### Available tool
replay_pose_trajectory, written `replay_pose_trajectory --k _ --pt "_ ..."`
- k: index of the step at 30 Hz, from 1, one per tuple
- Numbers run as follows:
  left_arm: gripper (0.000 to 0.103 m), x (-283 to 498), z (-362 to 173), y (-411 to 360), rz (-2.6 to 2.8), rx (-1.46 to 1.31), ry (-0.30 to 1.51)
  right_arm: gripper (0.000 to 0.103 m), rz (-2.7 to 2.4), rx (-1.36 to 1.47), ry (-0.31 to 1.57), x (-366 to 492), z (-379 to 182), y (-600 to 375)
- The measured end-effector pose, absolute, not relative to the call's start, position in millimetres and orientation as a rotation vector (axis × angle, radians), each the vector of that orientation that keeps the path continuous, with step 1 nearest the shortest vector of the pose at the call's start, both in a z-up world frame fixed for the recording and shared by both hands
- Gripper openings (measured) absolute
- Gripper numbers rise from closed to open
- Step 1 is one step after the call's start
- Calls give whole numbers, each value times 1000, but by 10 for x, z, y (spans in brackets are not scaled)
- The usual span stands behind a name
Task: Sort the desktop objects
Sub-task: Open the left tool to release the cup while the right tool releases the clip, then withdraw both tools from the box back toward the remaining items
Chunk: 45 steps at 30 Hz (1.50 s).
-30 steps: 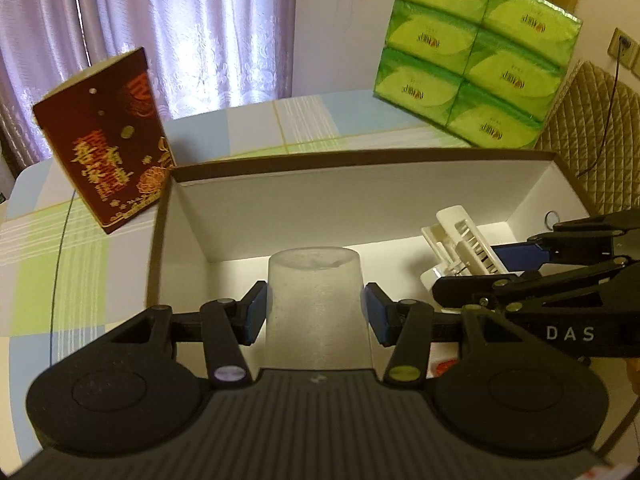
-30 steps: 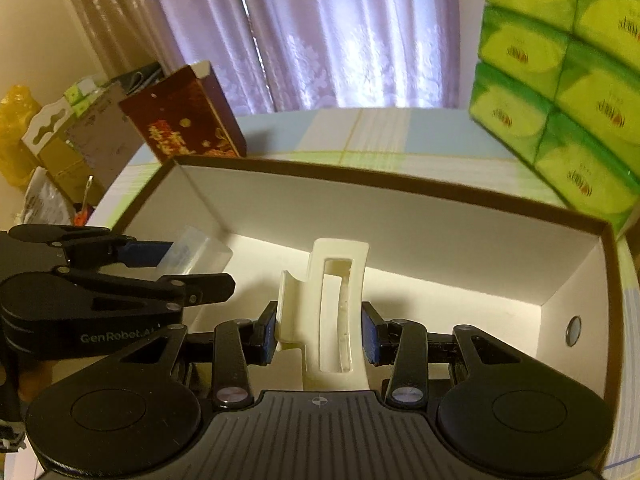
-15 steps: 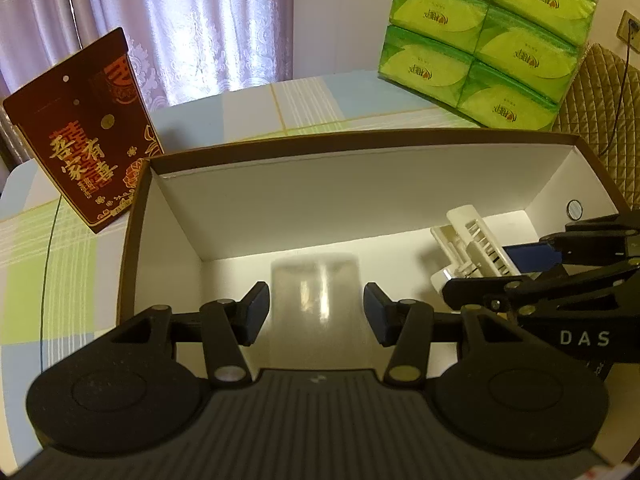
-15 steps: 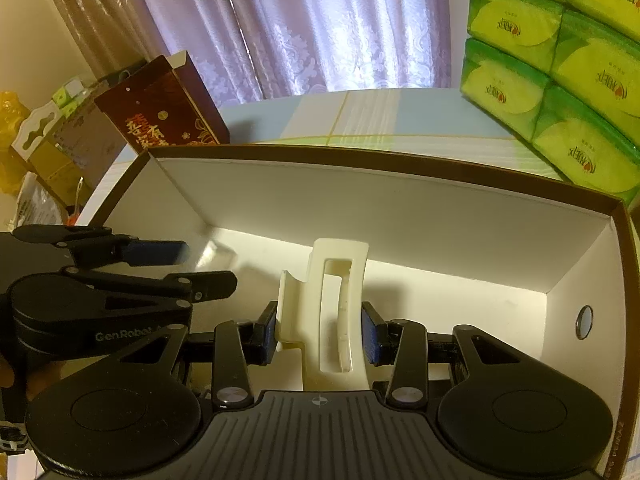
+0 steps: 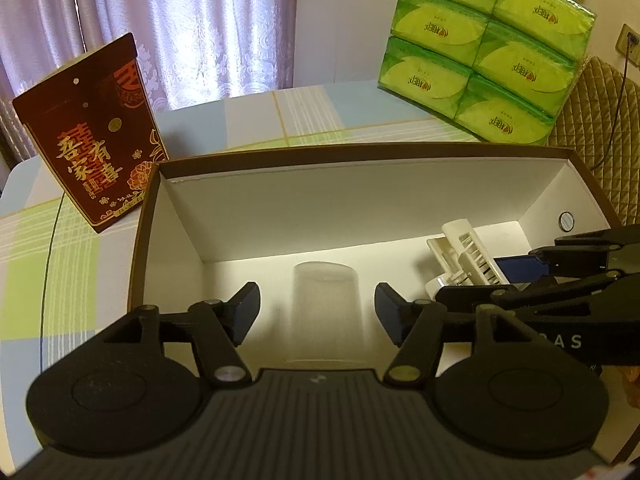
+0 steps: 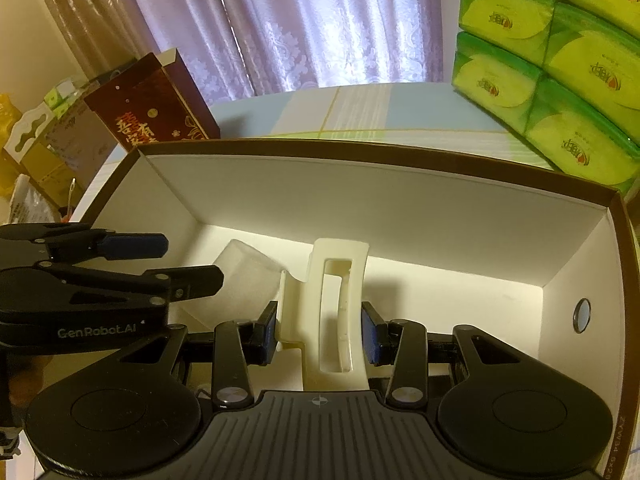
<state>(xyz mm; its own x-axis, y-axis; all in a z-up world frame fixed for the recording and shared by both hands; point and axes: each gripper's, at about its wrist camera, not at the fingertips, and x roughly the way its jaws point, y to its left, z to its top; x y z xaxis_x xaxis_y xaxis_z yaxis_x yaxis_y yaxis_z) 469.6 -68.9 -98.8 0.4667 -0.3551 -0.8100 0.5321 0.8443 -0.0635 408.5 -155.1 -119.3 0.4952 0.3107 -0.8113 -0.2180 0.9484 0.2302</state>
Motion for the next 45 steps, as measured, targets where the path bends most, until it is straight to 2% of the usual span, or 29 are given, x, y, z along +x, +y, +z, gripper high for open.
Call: replay_pose_trajectory --k 4,5,6,8,13,14,16,23,32,45 --pt "60 4681 -974 -673 -554 203 935 40 316 108 966 4056 -1160 -1573" --pt "60 4674 -967 -665 -556 200 933 47 316 113 954 4050 -1148 -1585" --pt "60 4665 -959 -657 -559 197 931 61 302 111 939 4037 -1127 -1597" --pt "60 4649 -944 -640 -563 191 927 72 284 104 908 4011 -1079 -1624" --pt "65 4585 -874 -600 -577 169 916 76 278 89 883 3924 -964 -1703" --pt "73 4560 -854 -593 -579 168 909 80 279 85 878 3891 -938 -1719" --pt "81 4497 -806 -575 -556 182 880 85 267 81 866 3817 -888 -1754" --pt "83 4322 -612 -445 -534 149 845 100 232 121 810 3530 -647 -1826" --pt "95 3976 -371 -334 -486 114 825 101 172 58 773 3124 -444 -1770" --pt "95 3423 -36 -164 -440 64 797 101 183 111 726 2568 -141 -1752"
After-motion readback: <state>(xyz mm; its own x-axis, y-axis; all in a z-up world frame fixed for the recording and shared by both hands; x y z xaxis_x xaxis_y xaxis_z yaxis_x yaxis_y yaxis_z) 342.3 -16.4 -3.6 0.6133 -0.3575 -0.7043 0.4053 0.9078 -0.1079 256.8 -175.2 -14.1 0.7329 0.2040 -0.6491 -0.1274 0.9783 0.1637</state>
